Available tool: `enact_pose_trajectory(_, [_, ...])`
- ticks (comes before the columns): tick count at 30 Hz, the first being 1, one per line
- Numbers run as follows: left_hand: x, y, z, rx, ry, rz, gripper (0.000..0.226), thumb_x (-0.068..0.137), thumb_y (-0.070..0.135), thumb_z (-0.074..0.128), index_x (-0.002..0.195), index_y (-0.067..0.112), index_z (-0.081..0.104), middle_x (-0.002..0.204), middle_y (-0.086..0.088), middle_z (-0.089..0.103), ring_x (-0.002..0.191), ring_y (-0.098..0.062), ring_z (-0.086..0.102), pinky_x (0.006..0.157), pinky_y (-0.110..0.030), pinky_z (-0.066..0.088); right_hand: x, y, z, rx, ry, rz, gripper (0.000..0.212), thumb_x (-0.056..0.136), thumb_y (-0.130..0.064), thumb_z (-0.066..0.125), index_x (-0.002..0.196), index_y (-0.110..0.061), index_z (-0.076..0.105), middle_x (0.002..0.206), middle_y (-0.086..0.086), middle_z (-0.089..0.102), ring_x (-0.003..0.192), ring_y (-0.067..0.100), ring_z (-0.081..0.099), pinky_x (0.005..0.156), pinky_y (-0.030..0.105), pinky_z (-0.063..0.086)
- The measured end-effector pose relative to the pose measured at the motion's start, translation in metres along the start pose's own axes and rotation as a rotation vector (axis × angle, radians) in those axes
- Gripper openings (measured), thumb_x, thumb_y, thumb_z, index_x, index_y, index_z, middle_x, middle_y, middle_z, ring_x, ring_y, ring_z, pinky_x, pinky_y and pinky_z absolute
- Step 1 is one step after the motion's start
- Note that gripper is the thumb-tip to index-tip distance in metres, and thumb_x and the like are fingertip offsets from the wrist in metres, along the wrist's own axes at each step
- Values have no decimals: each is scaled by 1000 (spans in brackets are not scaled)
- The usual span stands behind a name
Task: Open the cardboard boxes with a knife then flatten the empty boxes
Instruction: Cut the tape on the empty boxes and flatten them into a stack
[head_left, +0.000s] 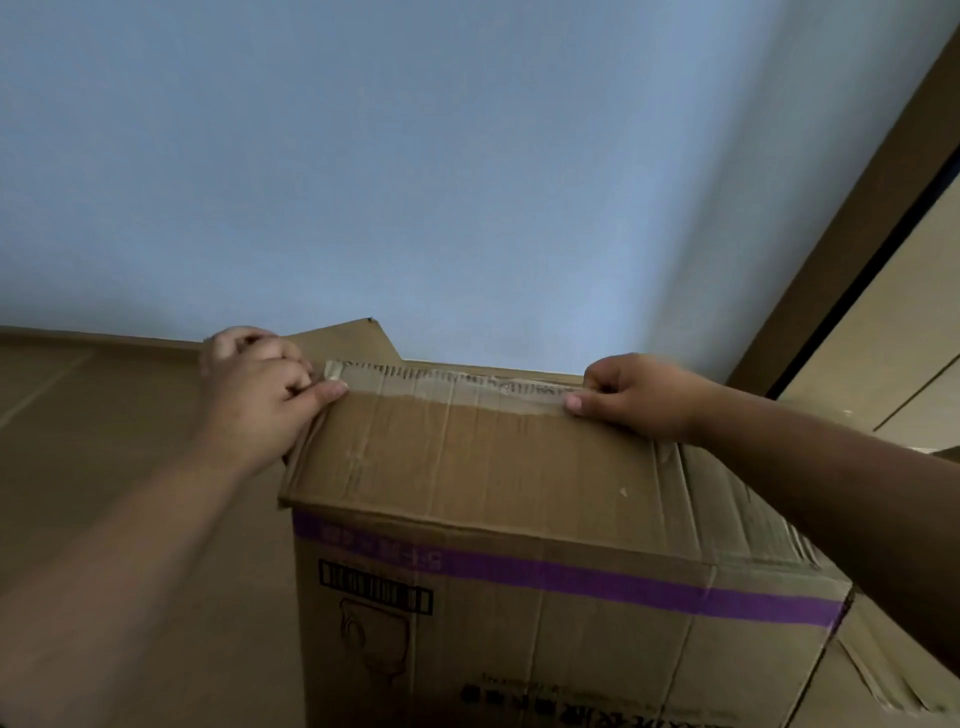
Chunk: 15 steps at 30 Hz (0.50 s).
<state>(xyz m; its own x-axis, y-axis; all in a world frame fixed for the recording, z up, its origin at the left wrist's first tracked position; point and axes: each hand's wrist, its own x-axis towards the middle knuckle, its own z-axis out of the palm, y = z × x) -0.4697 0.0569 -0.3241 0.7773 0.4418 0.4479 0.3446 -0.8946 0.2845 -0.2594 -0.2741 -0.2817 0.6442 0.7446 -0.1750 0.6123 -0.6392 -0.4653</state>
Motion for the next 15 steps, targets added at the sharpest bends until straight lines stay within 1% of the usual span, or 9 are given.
enact_pose_trajectory(2, [-3,2,-2,37,-6,71,51,78,74,47,60,30,63,93,10,67,119,-30,39,100,-47,32,-4,2,-5,-20,-77,-23,39,91,-55,59,75,-19,54,69,-7,52,64,7,48,60,25,37])
enact_pose_trajectory(4, [-4,11,-8,120,-53,65,52,82,77,48,81,29,68,107,5,69,126,-31,35,104,-54,31,-9,4,-11,-21,-72,-46,39,91,-54,60,77,-18,54,69,-7,52,64,7,48,60,26,36])
enact_pose_trajectory(6, [-2,20,-13,185,-101,12,58,84,79,39,108,32,64,123,1,66,134,-30,30,111,-61,18,-14,3,-16,-14,-40,-62,38,89,-53,61,80,-16,57,71,-5,56,65,8,50,60,27,38])
enact_pose_trajectory(8, [-1,33,-18,178,-119,11,65,82,79,29,121,38,60,131,6,61,138,-28,25,114,-63,6,-22,0,-20,-20,-14,-90,36,88,-52,62,81,-17,59,74,-3,59,67,9,53,62,29,41])
enact_pose_trajectory(10, [3,45,-23,99,-151,3,67,80,85,34,125,42,58,136,9,57,139,-25,26,115,-65,1,-33,-5,-28,-52,-1,-135,29,89,-50,62,81,-23,58,75,-3,60,69,10,55,63,30,43])
enact_pose_trajectory(12, [9,50,-27,55,-220,-20,61,78,80,38,127,48,53,139,11,53,136,-27,29,116,-64,-1,-43,-8,-38,-64,-27,-162,20,90,-47,62,84,-28,58,79,-6,61,73,7,58,66,29,46])
enact_pose_trajectory(13, [13,51,-29,36,-256,-31,54,79,76,42,124,50,53,136,11,55,134,-28,32,116,-64,0,-46,-7,-45,-65,-60,-167,16,90,-47,63,87,-31,59,82,-7,63,77,7,59,70,30,50])
enact_pose_trajectory(14, [16,51,-30,9,-273,-40,42,82,70,47,118,49,53,127,9,57,131,-30,35,116,-64,6,-50,-6,-53,-60,-114,-165,15,90,-48,62,91,-34,60,86,-8,65,81,8,61,76,34,52])
enact_pose_trajectory(15, [19,52,-32,-24,-270,-46,31,84,64,53,111,47,53,114,10,58,126,-30,39,114,-62,15,-53,-4,-64,-53,-186,-164,19,89,-53,62,95,-36,62,91,-8,67,87,9,64,82,37,53])
